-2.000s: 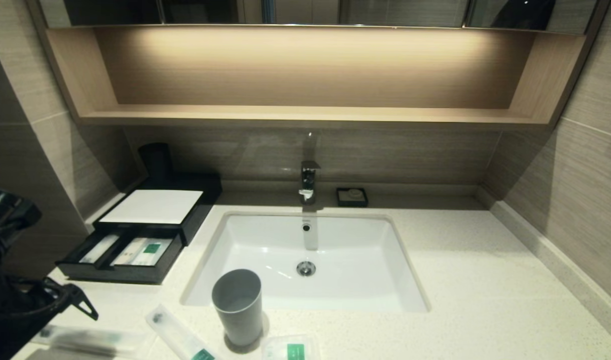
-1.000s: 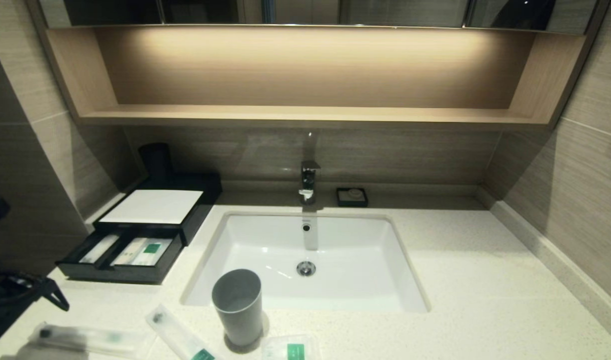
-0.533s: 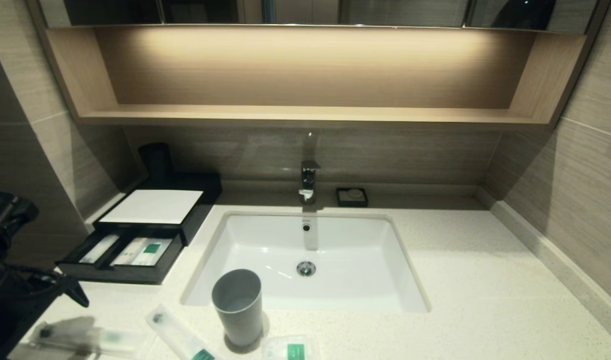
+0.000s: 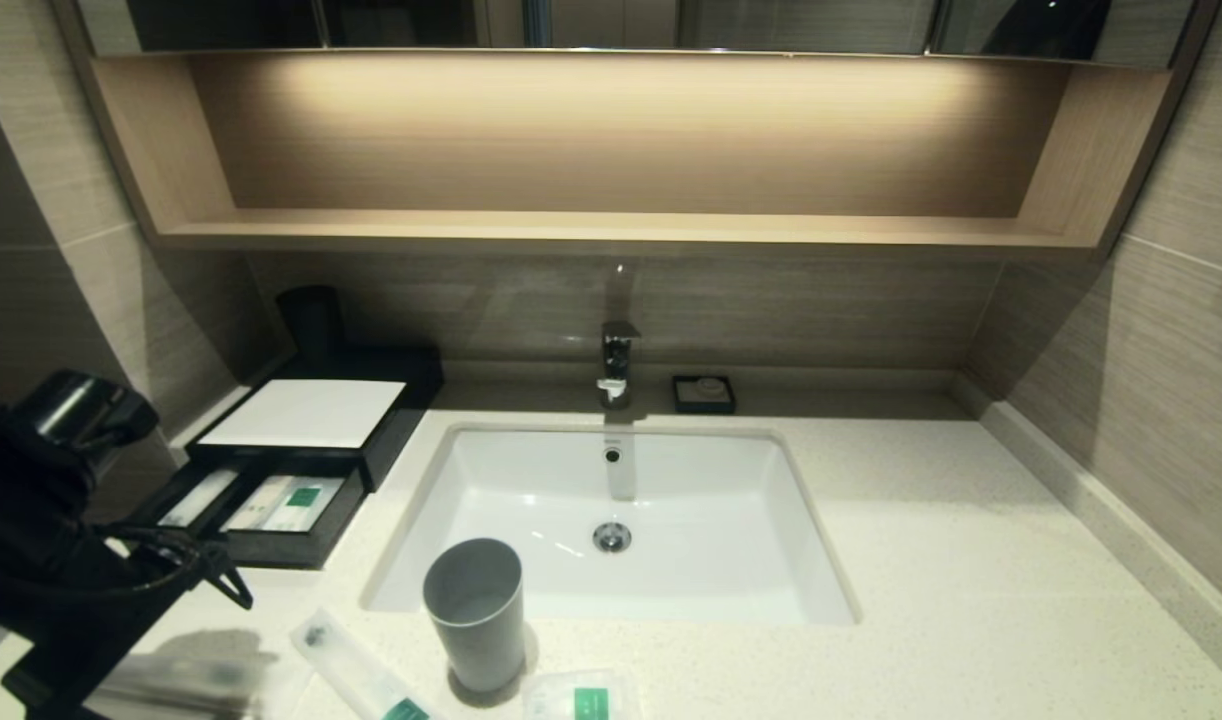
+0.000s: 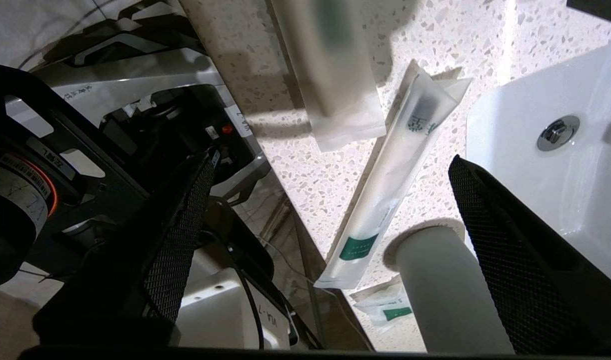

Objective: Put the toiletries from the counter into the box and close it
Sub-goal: Pick up the bathroom toiletry

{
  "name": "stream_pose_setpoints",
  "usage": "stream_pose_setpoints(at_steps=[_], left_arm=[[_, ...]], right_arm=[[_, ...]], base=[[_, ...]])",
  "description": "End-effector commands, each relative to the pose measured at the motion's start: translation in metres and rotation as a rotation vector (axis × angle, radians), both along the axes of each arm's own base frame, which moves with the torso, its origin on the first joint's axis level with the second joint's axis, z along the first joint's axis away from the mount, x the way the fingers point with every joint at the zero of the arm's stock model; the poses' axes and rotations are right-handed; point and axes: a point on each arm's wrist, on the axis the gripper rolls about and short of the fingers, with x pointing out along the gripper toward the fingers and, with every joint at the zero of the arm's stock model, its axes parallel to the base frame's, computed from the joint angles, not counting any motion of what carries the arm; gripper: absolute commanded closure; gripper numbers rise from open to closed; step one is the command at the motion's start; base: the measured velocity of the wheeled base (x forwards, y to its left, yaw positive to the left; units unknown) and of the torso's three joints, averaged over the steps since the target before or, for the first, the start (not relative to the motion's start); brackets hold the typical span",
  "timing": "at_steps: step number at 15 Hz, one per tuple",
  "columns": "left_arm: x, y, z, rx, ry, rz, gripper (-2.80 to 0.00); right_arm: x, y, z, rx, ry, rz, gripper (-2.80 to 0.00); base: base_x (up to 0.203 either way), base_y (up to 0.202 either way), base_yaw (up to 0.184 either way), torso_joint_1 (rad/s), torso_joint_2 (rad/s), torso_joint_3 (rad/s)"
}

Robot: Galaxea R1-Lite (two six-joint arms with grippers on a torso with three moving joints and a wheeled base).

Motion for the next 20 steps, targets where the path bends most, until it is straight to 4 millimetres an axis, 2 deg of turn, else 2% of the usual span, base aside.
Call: stream_pose_setpoints(at_steps=[1,4,20], left_arm=[[0.0,-0.01,-0.002,-0.003,0.013,-0.039,-2.8],[0.005,-0.01,-0.009,-0.008,0.049,-0.042,-2.8],[-0.001,-0.007,-0.024,0.002,0.145,-0.034,-2.8]], right_arm=[[0.0,0.0,0.0,0.001,0.002,0.0,0.0],[0.0,0.0,0.0,0.0,0.002,0.0,0.0],[0.0,0.0,0.0,0.0,0.002,0.0,0.0]], base=[[0.0,0.0,0.0,0.0,0.0,0.0],[0.0,0.0,0.0,0.0,0.0,0.0],[0.0,0.0,0.0,0.0,0.0,0.0]])
